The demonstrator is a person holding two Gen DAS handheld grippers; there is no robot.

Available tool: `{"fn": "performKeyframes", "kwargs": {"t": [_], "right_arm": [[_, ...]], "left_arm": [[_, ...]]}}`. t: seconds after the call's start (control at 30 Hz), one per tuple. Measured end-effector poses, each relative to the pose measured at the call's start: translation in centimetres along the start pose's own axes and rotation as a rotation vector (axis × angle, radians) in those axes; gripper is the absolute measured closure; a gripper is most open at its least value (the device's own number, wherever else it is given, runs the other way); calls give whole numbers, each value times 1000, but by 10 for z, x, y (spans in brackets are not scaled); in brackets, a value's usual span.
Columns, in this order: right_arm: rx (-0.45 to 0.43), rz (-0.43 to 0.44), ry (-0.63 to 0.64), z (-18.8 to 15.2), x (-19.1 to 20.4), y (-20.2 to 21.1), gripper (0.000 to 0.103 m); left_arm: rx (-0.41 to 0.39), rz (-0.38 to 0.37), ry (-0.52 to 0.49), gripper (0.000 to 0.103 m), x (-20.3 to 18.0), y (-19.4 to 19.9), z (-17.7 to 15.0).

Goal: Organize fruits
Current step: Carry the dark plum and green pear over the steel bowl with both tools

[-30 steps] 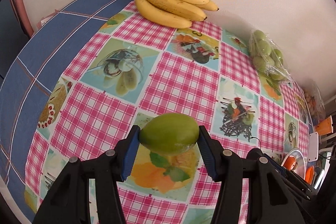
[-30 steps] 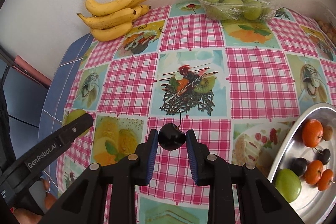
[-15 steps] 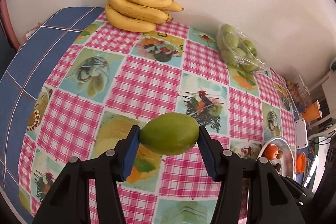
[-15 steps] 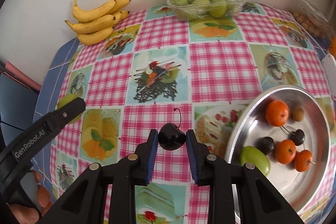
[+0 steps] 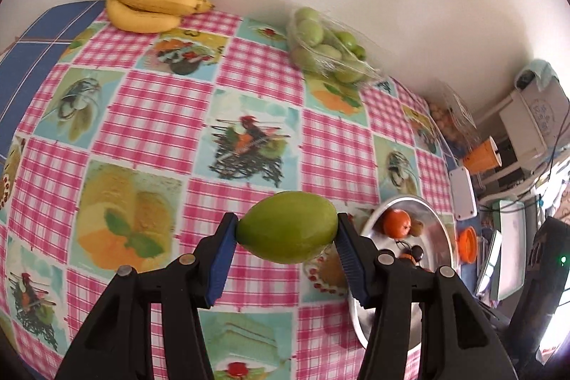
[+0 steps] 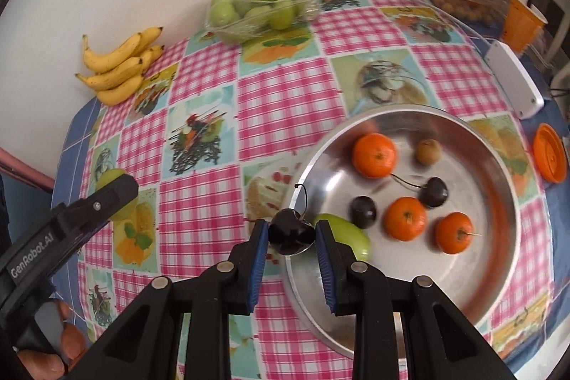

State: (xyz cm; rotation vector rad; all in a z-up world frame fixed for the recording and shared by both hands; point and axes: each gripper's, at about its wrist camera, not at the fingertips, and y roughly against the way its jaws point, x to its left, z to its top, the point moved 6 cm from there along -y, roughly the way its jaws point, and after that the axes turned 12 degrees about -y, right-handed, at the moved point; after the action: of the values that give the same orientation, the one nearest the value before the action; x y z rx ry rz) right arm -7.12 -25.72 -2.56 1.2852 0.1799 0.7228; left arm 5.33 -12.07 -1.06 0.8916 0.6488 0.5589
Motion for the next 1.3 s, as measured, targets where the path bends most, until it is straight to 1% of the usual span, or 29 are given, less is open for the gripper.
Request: {"fn": "performKeyframes", "kwargs": {"t": [0.37,0.53,0.7,0.9,1.3], "right_arm": [[-25,-36,-145,16,-69,13,73],[-48,-40,-186,20,-90,21,73],[-62,-40,-209,19,-102,27,73],[-33,-42,-213,11,-110,20,73],[35,-68,-198,3,-110,0,73]], "left_arm": [[64,-43,-178,47,-80,-17,-19],[102,-64,-244,47,-111,-26,-35],[128,-53,-304,47,-132,-33,-49],[166,-37,-357,47,-144,-45,-62],[219,-38,-393,46,-150,-60,-74]]}}
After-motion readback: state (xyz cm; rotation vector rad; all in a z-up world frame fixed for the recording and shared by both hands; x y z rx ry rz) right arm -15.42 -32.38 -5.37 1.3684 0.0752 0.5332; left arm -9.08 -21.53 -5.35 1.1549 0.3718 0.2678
